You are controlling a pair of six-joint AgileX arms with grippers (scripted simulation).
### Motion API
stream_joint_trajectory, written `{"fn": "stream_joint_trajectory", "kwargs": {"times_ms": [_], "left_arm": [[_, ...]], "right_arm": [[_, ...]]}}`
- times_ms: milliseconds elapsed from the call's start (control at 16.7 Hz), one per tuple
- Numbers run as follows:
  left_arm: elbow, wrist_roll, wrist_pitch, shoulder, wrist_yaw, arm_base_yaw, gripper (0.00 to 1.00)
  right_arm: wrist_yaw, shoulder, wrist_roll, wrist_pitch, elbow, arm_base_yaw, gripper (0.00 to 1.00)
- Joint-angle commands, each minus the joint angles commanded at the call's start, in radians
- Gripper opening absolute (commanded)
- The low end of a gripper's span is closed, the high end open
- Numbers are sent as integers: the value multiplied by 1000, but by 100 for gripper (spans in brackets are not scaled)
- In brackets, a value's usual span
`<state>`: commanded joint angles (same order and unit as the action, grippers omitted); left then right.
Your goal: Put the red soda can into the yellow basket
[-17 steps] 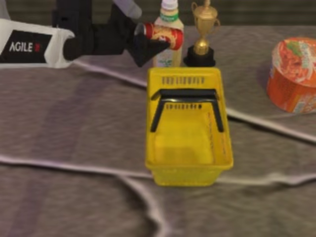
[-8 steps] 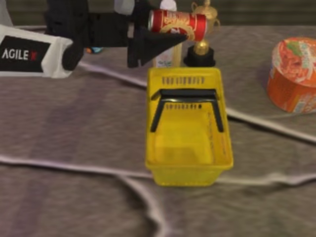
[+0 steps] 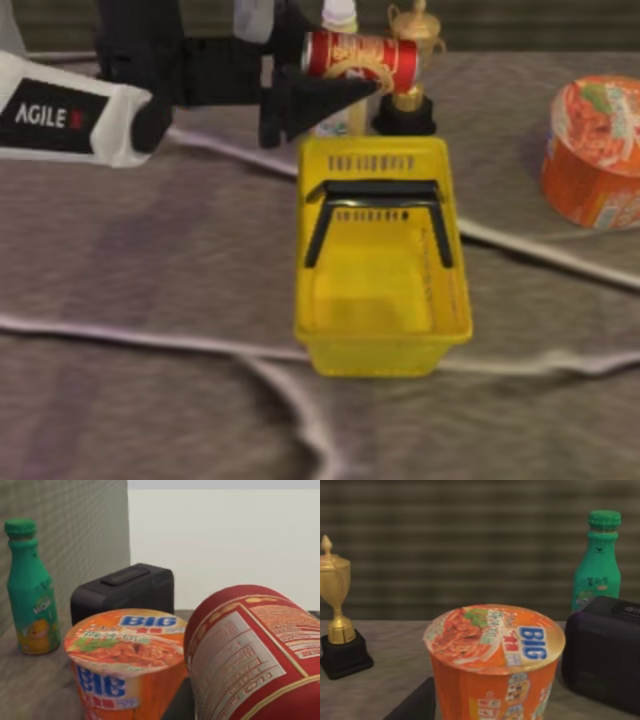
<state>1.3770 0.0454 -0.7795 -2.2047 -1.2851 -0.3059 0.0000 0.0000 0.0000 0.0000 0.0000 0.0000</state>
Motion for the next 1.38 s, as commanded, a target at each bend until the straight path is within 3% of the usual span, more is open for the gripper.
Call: {"fn": "stream_joint_trajectory", "kwargs": {"times_ms": [360, 660, 1380], "left_arm": [[-42, -6, -240, -181, 0, 17, 0], [-50, -7, -268, -206, 1, 19, 0], [-50, -7, -268, -206, 1, 19, 90]], "right_arm": [[0, 0, 0, 0, 0, 0, 100], [0, 0, 0, 0, 0, 0, 100], [0, 0, 0, 0, 0, 0, 100]]}}
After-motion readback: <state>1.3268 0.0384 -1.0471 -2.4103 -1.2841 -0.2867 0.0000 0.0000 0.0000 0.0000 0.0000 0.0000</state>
